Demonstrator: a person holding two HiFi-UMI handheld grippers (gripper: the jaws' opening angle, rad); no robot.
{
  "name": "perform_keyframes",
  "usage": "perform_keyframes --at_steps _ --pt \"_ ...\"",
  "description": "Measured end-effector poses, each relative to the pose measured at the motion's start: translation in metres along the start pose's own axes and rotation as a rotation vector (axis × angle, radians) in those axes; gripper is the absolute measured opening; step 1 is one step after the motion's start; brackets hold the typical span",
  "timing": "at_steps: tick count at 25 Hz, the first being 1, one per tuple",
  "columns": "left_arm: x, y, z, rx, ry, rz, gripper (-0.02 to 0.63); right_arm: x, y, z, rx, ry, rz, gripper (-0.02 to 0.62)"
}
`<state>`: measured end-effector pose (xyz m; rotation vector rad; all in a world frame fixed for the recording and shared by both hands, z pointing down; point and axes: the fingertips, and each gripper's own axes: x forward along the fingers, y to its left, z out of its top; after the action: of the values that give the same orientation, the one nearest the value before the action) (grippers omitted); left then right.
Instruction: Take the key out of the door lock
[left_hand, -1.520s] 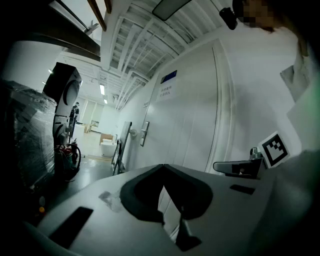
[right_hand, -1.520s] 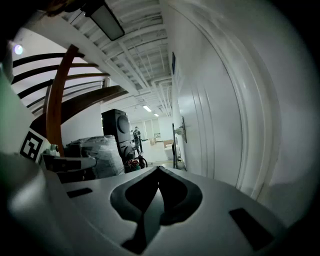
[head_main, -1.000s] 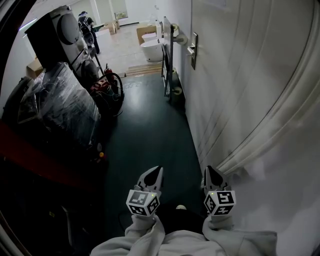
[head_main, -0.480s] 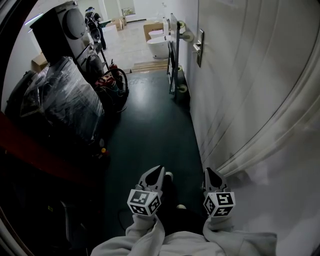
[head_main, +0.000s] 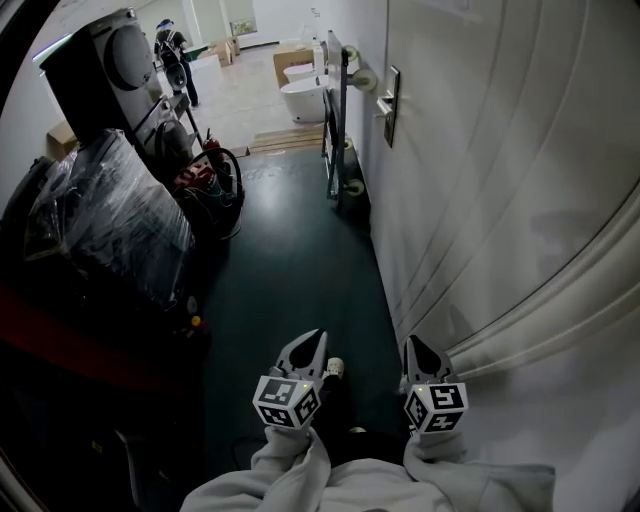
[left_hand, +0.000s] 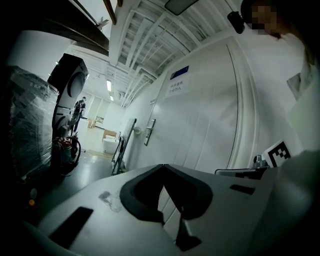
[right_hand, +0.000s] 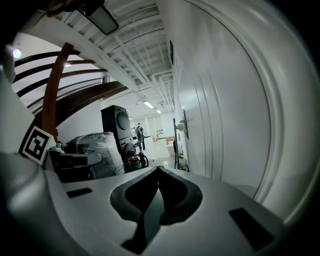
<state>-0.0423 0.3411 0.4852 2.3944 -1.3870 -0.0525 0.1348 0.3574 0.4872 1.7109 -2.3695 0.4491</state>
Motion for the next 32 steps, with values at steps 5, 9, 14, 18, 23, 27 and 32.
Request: perform_keyframes --at_steps 5,9,14,18,23,27,32 --pt "0.048 0.021 0.023 0.005 0.004 -0.017 0.014 0.047 -0.015 0.028 -0.004 -0.01 -0.009 0.052" --pt "0.082 0.036 0.04 0.019 0.015 -0.031 0.015 0.08 -0.026 0.048 0.001 -0.014 -0.023 0.052" --pt "0.117 0.056 0.054 0.033 0.037 -0.052 0.015 0.114 -0.036 0.065 0.012 -0.017 -0.041 0.052" --pt "0.138 0.067 0.062 0.048 0.047 -0.069 0.015 0.139 -0.04 0.074 0.021 -0.02 -0.048 0.052" --pt "0.158 0.088 0.069 0.046 0.064 -0.081 0.015 0.171 -0.041 0.081 0.028 -0.009 -0.053 0.052" --pt "0.174 0.108 0.073 0.043 0.07 -0.083 0.015 0.195 -0.039 0.083 0.029 0.0 -0.061 0.052" --pt "0.192 0.128 0.077 0.04 0.076 -0.099 0.015 0.22 -0.038 0.086 0.029 0.005 -0.076 0.052"
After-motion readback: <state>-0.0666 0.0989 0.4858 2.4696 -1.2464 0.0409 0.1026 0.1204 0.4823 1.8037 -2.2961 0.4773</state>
